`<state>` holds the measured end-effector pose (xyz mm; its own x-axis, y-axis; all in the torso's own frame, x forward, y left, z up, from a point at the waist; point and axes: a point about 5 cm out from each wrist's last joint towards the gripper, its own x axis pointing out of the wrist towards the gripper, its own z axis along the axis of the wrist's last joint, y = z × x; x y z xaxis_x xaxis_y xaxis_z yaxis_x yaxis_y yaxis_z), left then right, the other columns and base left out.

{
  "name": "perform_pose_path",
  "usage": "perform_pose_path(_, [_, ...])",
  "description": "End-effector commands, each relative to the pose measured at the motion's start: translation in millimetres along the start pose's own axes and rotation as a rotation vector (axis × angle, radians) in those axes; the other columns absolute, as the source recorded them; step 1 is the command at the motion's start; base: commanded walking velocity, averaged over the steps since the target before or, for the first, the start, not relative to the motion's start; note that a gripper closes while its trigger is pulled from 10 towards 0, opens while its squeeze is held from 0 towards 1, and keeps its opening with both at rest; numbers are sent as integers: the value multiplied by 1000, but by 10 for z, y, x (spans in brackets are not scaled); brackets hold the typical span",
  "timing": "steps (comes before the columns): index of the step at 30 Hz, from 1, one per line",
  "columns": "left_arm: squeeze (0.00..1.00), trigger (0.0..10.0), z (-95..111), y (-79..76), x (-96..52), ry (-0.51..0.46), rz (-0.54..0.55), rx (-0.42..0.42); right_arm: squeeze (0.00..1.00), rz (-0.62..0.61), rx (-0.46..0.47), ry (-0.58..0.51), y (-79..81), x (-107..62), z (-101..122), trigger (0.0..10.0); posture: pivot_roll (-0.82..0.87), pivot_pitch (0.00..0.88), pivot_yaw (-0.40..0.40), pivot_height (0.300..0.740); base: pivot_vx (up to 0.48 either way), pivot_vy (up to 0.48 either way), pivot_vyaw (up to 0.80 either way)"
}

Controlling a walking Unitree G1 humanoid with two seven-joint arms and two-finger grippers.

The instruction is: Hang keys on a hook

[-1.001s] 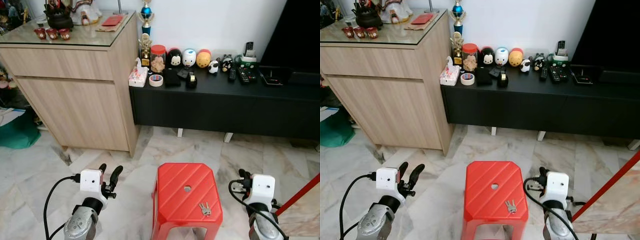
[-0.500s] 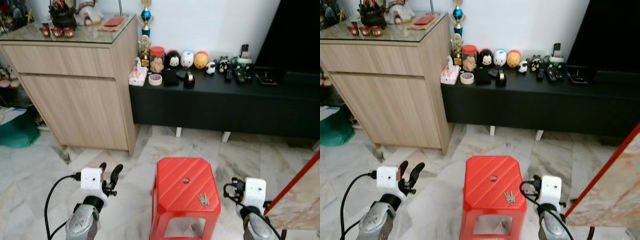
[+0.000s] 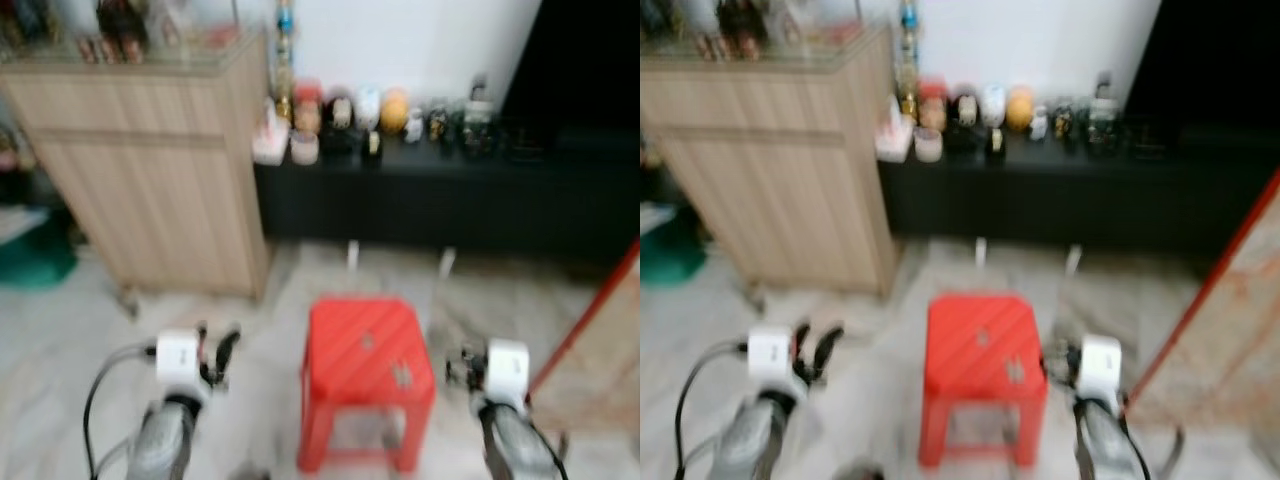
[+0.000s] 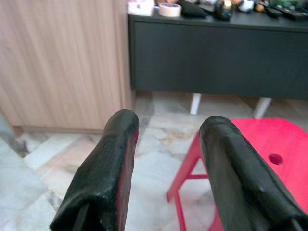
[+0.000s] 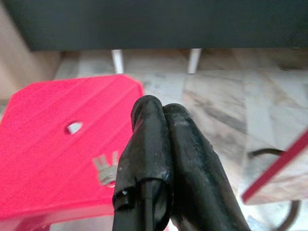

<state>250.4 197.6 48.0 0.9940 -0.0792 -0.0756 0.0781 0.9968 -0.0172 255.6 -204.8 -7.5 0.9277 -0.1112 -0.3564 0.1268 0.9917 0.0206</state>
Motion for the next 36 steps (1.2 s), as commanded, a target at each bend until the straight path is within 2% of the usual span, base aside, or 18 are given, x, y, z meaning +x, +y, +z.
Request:
perform_pose_path(1, [0,10000,32,2,24,-5,-4,4,0,3,6,14,10,-12,-43,10000,13,0,-28,632,0,0,0])
perform_pose_path(10, [0,10000,42,-25,46,0,-16,-6,0,43,-5,91,53,-29,-200,10000,13,0,-28,627,0,0,0])
perform_pose_path(17, [0,10000,58,-63,80,-1,-21,-12,0,13,-16,190,-3,-81,-380,10000,25,0,-28,627,0,0,0])
perform_pose_path(21, [0,10000,60,-57,87,5,-14,-6,0,18,-46,167,-2,-84,-367,10000,25,0,-28,627,0,0,638])
perform_pose_path(23, [0,10000,58,-47,95,7,-8,-7,0,2,-17,165,-5,-87,-374,10000,22,0,-27,627,0,0,800])
perform_pose_path(29, [0,10000,75,-79,130,1,-16,-9,0,9,6,165,-4,-81,-373,10000,21,0,-24,627,126,0,0])
perform_pose_path(36, [0,10000,86,-103,150,-4,-24,-13,0,20,-16,147,-6,-69,-346,10000,17,0,-24,627,272,0,211])
